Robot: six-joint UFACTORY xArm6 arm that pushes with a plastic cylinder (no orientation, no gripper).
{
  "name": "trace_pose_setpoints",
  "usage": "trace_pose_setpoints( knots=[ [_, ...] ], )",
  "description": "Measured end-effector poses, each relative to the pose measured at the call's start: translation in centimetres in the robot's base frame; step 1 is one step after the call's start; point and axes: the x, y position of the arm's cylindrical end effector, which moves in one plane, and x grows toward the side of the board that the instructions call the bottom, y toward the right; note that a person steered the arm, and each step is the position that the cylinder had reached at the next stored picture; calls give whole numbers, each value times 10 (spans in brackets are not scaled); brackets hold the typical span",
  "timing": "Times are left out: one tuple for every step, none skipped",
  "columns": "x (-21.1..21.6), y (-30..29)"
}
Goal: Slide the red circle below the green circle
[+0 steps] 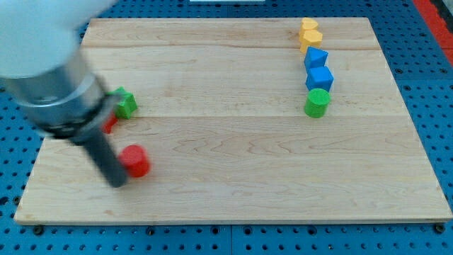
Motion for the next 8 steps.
trace_pose_setpoints(
  knots=[
    [-4, 64],
    [-4, 5],
    [-5, -44],
    [-25, -2],
    [-54, 94],
    [-61, 143],
    [-75, 78],
    [-100, 132]
  ],
)
